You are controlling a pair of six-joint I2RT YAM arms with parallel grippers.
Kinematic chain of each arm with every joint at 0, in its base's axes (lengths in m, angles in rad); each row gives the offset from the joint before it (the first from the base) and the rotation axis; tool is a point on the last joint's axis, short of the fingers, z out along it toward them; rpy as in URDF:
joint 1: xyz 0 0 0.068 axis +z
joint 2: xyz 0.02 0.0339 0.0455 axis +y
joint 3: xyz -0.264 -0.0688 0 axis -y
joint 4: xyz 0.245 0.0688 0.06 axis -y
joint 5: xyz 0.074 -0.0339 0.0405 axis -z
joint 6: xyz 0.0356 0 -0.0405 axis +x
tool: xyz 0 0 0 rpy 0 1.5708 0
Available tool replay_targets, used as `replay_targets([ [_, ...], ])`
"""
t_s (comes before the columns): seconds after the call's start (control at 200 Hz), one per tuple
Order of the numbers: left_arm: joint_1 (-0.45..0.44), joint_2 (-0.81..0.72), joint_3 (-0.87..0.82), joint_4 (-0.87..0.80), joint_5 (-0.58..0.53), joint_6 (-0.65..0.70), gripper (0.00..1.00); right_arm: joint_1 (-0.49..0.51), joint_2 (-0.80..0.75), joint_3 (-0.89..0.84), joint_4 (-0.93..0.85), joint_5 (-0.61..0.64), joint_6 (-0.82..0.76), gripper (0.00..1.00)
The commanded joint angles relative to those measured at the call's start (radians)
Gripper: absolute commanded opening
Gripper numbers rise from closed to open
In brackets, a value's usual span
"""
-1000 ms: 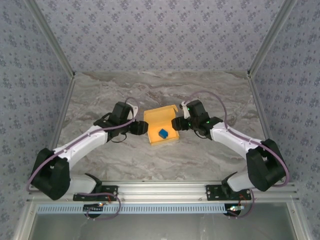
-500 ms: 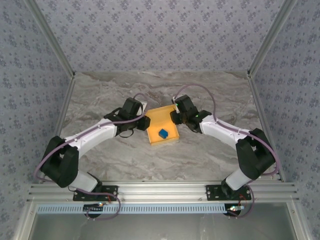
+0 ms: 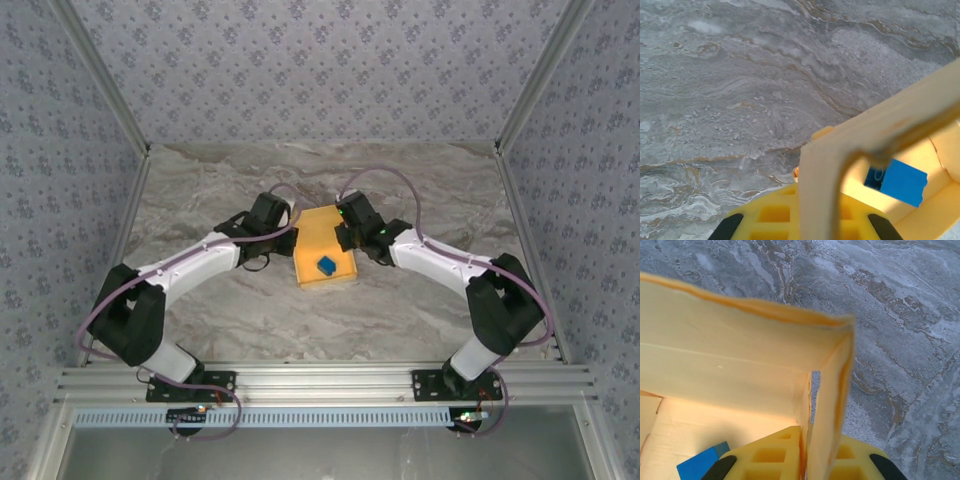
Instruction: Fold the paper box
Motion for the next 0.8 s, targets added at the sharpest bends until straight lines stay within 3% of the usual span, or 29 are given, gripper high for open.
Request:
replay_targets([
  [0.0, -0.021, 0.016, 0.034, 0.005, -0.067, -0.026, 0.02, 0.028, 0.014, 0.026, -0.05, 0.088, 0.07, 0.08],
  [0.24, -0.04, 0.025, 0.025, 0.112, -0.148, -0.122, 0.0, 0.068, 0.001, -0.011, 0.028, 0.215, 0.152, 0.07],
  [0.435, -0.07, 0.034, 0.017, 0.235, -0.292, -0.154, 0.0, 0.066, 0.003, -0.022, 0.117, 0.285, 0.181, 0.06],
  [0.794, -0.109, 0.083, -0.064, 0.42, -0.453, -0.208, 0.0, 0.051, 0.042, -0.034, 0.21, 0.3, 0.223, 0.06],
])
